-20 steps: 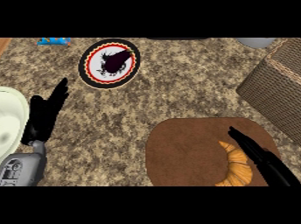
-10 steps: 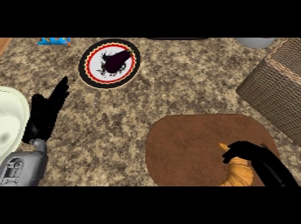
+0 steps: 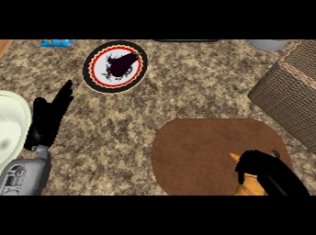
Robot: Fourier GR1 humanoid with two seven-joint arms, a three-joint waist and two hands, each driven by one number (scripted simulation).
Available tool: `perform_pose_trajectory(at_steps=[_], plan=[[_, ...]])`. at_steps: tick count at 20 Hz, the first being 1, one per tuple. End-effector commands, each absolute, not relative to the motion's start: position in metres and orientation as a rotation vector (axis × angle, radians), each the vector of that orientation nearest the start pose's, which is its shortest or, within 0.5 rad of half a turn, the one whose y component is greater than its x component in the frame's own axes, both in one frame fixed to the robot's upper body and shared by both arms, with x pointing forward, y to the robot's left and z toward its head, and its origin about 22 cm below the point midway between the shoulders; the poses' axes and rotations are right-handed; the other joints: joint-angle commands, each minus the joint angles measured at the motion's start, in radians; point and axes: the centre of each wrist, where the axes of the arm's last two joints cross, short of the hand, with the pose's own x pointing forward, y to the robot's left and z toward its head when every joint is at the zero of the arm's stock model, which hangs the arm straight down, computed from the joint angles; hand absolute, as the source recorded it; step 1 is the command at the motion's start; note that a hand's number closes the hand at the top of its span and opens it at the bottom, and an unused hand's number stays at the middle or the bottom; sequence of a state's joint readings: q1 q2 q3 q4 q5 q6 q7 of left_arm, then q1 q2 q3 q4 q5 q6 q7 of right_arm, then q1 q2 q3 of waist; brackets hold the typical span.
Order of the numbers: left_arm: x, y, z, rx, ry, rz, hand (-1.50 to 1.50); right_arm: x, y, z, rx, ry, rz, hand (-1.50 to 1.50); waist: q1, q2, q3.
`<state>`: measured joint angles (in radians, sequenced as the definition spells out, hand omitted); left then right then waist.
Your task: Pick the croissant from the cutting board and place it in the basket
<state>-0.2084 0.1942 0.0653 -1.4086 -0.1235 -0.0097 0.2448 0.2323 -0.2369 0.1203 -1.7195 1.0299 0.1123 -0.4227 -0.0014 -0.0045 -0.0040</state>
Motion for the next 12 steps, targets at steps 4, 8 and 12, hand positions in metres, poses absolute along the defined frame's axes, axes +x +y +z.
perform_pose_trajectory(at_steps=[4, 8, 12], plan=[[0.286, 0.280, 0.031, 0.259, -1.356, -0.202, 0.00, 0.169, -0.251, 0.031, -0.687, -1.406, 1.842, 1.50, 0.004, -0.002, 0.002], [0.298, 0.288, 0.030, 0.273, -1.348, -0.216, 0.00, 0.157, -0.255, 0.044, -0.596, -1.546, 1.747, 1.50, -0.005, 0.004, 0.004], [0.288, 0.281, 0.027, 0.269, -1.367, -0.202, 0.00, 0.127, -0.257, 0.070, -0.390, -1.616, 1.516, 1.50, -0.017, 0.001, 0.003]])
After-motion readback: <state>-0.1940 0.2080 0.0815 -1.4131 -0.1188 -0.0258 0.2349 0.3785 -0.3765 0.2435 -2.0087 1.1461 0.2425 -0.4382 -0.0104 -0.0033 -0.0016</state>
